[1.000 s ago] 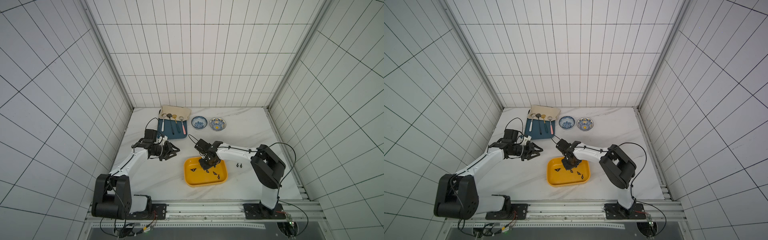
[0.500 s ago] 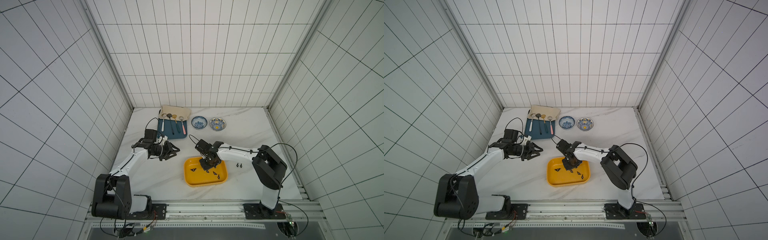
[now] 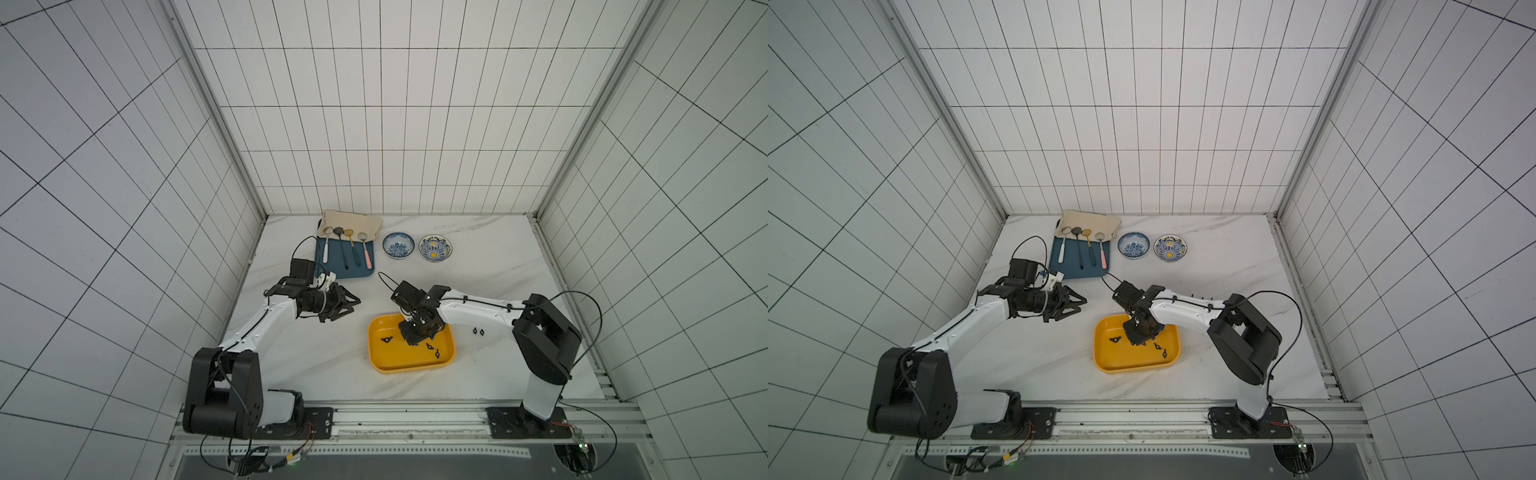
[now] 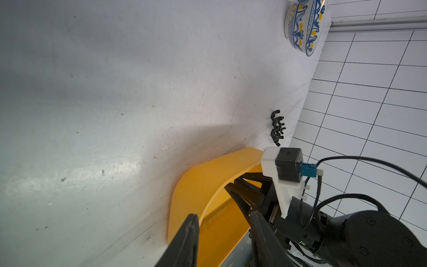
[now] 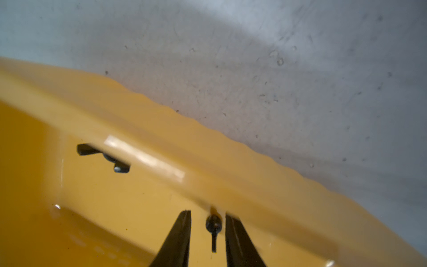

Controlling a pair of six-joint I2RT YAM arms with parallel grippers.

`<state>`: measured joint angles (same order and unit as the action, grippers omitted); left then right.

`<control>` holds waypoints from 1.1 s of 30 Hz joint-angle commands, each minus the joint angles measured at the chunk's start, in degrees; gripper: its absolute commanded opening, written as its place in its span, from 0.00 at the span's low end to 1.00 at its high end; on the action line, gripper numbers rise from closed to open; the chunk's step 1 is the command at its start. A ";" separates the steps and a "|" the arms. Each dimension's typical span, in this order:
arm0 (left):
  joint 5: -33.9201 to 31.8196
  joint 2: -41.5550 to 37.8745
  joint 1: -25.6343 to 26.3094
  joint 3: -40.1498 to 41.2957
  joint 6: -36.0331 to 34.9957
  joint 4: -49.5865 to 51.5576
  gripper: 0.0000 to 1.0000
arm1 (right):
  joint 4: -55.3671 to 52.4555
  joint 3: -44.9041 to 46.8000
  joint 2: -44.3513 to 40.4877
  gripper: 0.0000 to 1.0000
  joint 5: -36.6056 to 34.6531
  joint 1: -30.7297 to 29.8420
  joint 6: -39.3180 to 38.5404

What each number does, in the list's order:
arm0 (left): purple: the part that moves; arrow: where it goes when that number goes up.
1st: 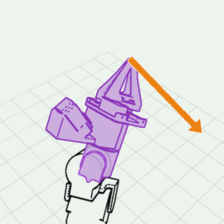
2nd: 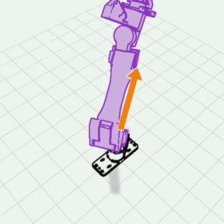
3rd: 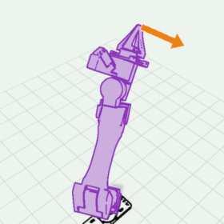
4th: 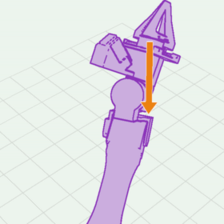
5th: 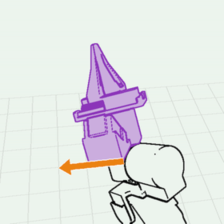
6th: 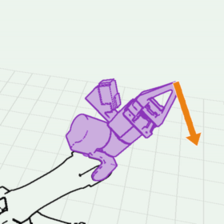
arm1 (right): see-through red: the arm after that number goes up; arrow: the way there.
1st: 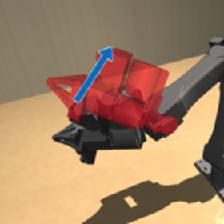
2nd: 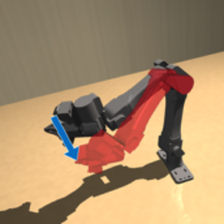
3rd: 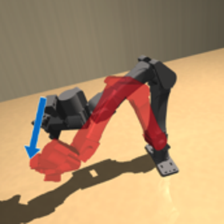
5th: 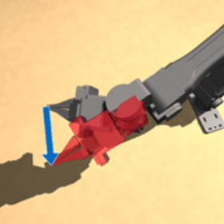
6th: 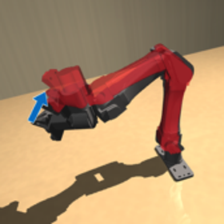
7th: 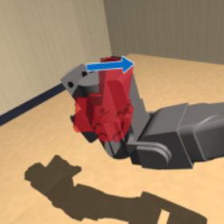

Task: Take out the wing nut from the storage box
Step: Pick up the wing nut from the storage box, then place the wing nut at the center of the board.

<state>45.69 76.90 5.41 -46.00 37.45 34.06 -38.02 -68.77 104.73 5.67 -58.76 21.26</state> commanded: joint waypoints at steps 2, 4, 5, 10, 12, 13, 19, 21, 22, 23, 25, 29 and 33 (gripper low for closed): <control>-0.06 -0.01 0.65 0.43 -0.81 -1.35 0.40 | -1.29 1.27 1.44 0.29 -0.69 -0.64 -0.07; -0.22 -0.08 0.73 0.38 -0.76 -1.37 0.40 | -1.17 1.44 1.70 0.27 -0.95 -0.64 -0.07; -0.27 0.08 0.74 0.38 -0.77 -1.32 0.40 | -1.18 1.53 1.84 0.25 -1.22 -0.57 0.01; -0.51 0.01 0.95 0.38 -0.63 -1.36 0.40 | -1.18 1.77 1.89 0.17 -3.07 -0.58 0.34; -0.43 0.15 1.03 0.38 -0.54 -1.30 0.40 | -1.27 1.70 1.88 0.13 -3.81 -0.59 0.35; -0.54 0.01 1.05 0.38 -0.53 -1.36 0.39 | -1.28 1.66 1.73 0.10 -4.13 -0.62 0.45; -2.07 -0.48 3.06 -0.63 0.18 -1.19 0.39 | -1.70 0.64 -1.13 0.00 -7.33 -0.62 1.47; -4.30 -1.01 5.18 -2.69 -0.22 0.43 0.39 | -3.16 -0.57 -2.58 0.00 -9.68 -0.41 1.99; -5.06 -1.18 6.11 -3.77 -0.36 1.14 0.39 | -3.51 -0.83 -3.32 0.00 -10.40 -0.22 2.18; -5.72 -1.26 7.17 -5.07 -0.44 1.77 0.39 | -3.70 -1.12 -4.46 0.00 -11.27 0.16 2.50; -6.79 -1.35 9.01 -7.26 -0.12 2.28 0.39 | -5.36 -1.40 -6.15 0.00 -12.36 1.57 3.05; -8.60 0.29 14.13 -11.58 0.96 2.11 0.39 | -6.62 -0.17 -11.18 0.00 -14.26 5.77 3.62; -9.35 3.54 20.62 -14.34 3.30 -0.53 0.39 | -7.42 3.40 -16.30 0.00 -15.52 11.83 3.79</control>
<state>38.24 77.95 22.48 -58.59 39.07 35.55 -42.50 -68.47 91.74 -6.72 -50.68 24.05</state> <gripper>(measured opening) 0.394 0.050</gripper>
